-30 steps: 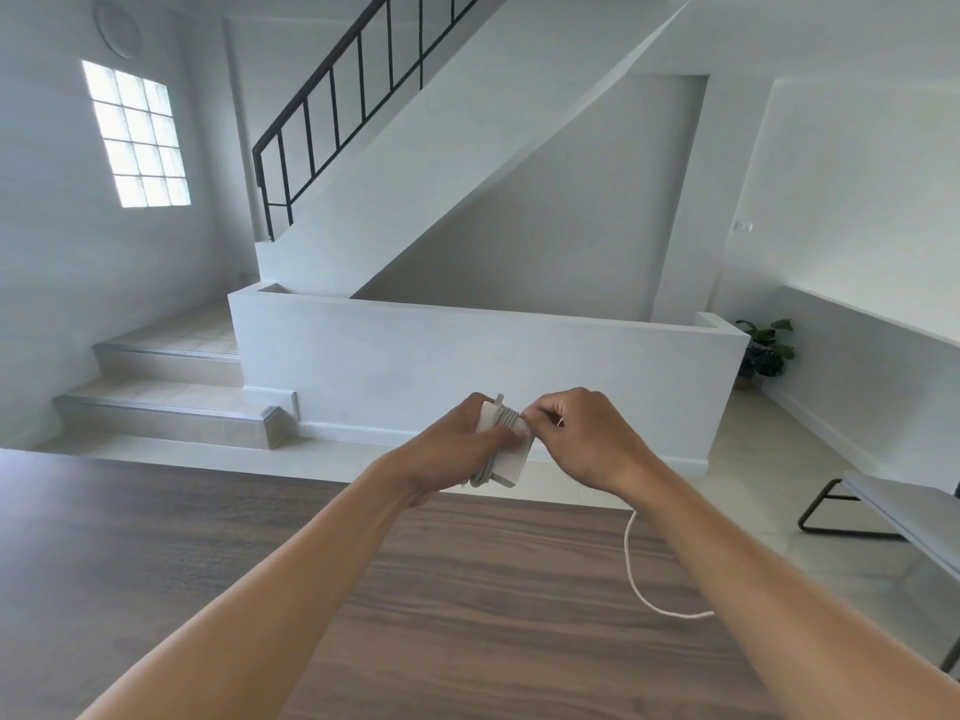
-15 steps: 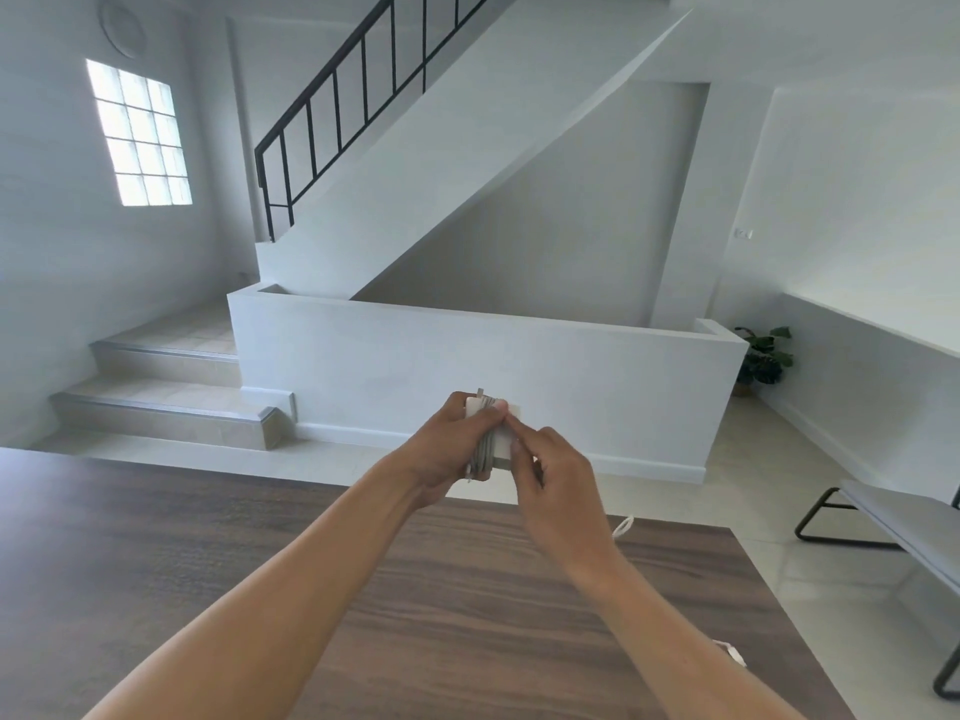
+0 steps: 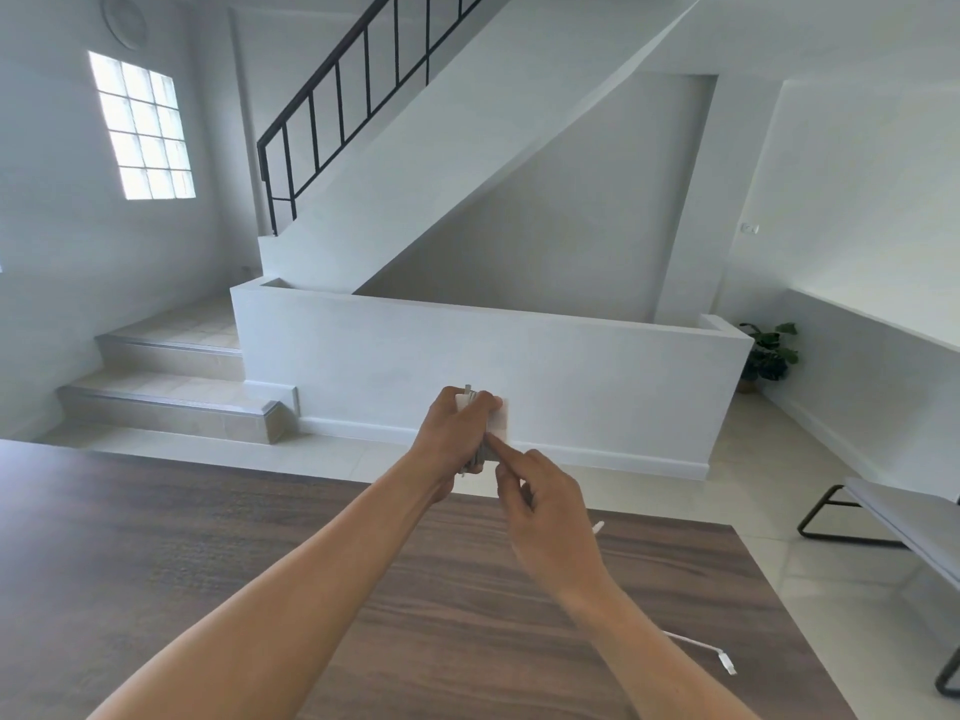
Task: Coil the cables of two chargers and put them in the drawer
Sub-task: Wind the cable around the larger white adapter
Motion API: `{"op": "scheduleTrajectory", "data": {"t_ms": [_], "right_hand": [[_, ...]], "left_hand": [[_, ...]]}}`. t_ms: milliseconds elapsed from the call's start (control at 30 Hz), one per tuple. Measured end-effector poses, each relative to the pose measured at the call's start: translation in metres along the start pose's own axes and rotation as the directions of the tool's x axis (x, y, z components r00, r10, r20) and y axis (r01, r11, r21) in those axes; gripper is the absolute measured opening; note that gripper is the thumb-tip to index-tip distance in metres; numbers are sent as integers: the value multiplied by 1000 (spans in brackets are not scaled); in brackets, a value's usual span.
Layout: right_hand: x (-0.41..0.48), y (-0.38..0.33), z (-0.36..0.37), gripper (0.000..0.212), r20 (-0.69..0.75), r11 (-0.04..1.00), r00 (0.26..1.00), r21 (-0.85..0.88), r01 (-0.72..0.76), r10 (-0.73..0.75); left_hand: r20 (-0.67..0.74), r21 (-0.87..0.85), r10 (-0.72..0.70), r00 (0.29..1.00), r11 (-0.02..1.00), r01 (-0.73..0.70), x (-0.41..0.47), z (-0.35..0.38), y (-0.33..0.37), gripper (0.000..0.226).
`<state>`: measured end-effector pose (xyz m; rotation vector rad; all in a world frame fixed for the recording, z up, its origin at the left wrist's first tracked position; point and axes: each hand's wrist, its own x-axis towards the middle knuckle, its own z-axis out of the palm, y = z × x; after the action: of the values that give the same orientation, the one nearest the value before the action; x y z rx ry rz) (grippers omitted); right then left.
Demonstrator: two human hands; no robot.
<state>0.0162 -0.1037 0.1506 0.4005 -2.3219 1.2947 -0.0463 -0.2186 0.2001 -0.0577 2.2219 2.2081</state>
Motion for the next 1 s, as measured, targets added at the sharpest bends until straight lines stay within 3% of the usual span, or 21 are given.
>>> {"op": "scheduleTrajectory", "data": {"t_ms": [133,333,433,600,733,800,900,1000], "right_hand": [[-8,4,5,27,-40,958,990,259,-122,137],[-6,11,0,13,10,924,980,330,-192,200],[5,14,-9,13,63,947,981,257,-195,185],[24,17,-29,19,127,991,983,-38,-132,135],[39,11,-41,24,263,960,955,-274,-61,135],[49,8,-49,23,265,926,959,-378,4,105],[64,4,-64,19,260,916,962,-401,26,87],[73,-6,-71,19,295,931,953,-363,47,67]], "left_hand": [[-22,15,36,999,999,-36,-1,5,-5,18],[11,-60,73,997,996,-72,-6,6,4,21],[114,-85,78,990,994,-69,-9,3,6,21],[220,78,154,963,981,-175,-13,-7,9,27],[296,163,148,944,966,-202,-18,-18,10,18],[371,148,89,924,977,-154,-23,-25,9,19],[480,91,-3,877,995,-46,-32,-33,4,20],[440,126,19,898,989,-83,-32,-35,-4,24]]}}
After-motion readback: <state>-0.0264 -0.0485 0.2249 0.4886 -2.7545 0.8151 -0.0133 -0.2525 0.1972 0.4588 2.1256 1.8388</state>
